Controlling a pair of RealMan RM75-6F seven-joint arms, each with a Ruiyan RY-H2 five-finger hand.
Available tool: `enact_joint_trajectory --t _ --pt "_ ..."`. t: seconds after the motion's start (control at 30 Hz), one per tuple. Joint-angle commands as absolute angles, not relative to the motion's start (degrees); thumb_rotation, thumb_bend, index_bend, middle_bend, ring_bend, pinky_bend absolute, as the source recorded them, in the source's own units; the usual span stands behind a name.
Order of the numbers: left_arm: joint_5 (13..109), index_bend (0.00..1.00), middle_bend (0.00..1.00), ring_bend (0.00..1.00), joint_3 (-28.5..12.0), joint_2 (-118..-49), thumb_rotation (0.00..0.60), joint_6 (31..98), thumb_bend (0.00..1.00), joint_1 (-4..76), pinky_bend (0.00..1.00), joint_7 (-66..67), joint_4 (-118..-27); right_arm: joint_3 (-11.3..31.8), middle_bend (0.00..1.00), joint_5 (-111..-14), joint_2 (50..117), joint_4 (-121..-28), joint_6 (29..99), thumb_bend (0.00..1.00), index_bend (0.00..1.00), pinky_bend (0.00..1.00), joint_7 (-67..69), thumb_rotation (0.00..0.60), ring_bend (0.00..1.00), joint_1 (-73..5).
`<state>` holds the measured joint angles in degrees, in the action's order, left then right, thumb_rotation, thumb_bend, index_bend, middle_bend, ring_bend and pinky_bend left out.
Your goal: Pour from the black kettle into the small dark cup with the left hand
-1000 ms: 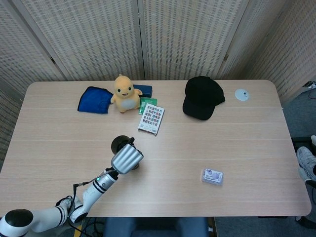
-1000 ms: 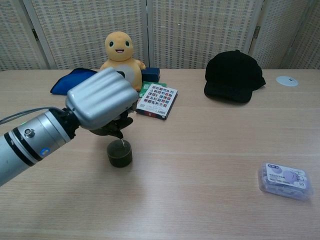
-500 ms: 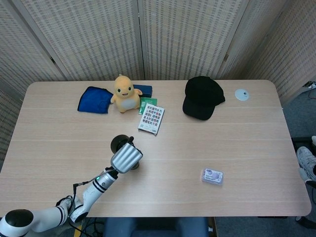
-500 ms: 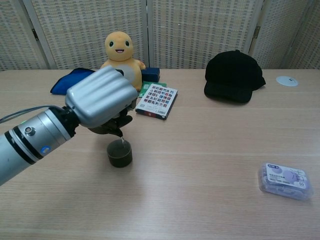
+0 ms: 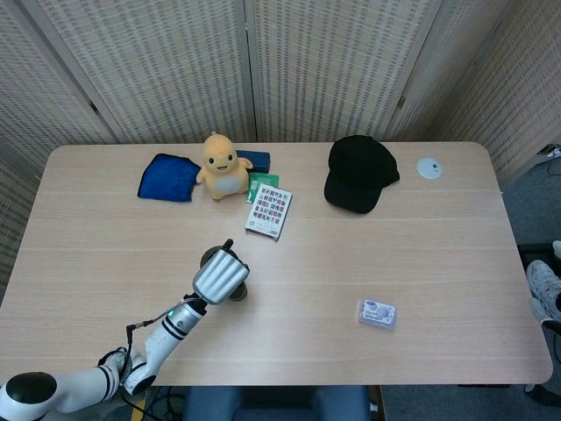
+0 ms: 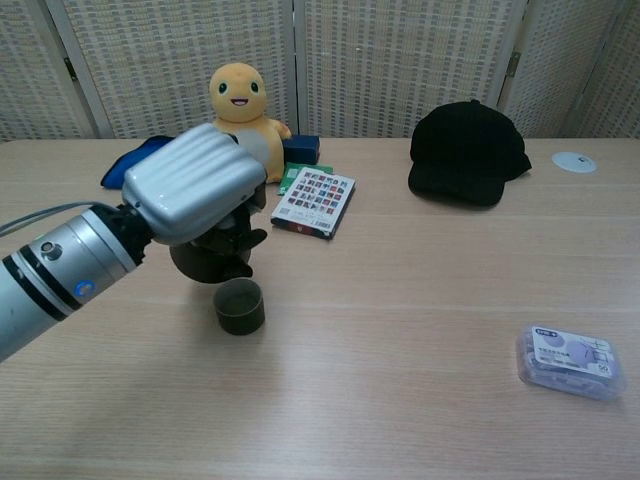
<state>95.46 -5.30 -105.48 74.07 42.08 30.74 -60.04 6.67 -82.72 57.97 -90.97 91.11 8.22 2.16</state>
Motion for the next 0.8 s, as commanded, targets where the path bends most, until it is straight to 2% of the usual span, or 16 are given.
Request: enact_joint_trajectory --t 0.03,0.33,0.63,0.8 --pt "94.5 1.00 1.00 0.96 -6.0 -105.3 0.508 74.2 0.35 42.0 0.48 28.6 -60.1 6.7 0.20 -82.7 57.9 -91.2 91.1 0.24 0.10 0.17 8.1 0.600 0.14 2.2" --pt "90.7 1.00 1.00 0.96 -10.2 -103.8 0.508 75.3 0.35 41.9 0.48 24.1 -61.3 6.8 0.20 -82.5 57.7 -91.7 91.1 0.24 0.10 0.17 7.6 0.600 0.14 2.2" --pt "83.2 1.00 1.00 0.96 -13.0 -100.2 0.503 71.8 0.35 40.1 0.48 19.8 -67.3 6.8 0.20 -82.4 57.8 -91.6 90.7 0.24 0.10 0.17 7.4 0.600 0.14 1.9" --pt "78.7 1.00 1.00 0.95 -13.8 -99.0 0.456 68.8 0.35 39.1 0.48 16.5 -69.1 6.8 0.20 -82.4 57.9 -91.6 90.4 0.24 0.10 0.17 7.4 0.600 0.14 1.8"
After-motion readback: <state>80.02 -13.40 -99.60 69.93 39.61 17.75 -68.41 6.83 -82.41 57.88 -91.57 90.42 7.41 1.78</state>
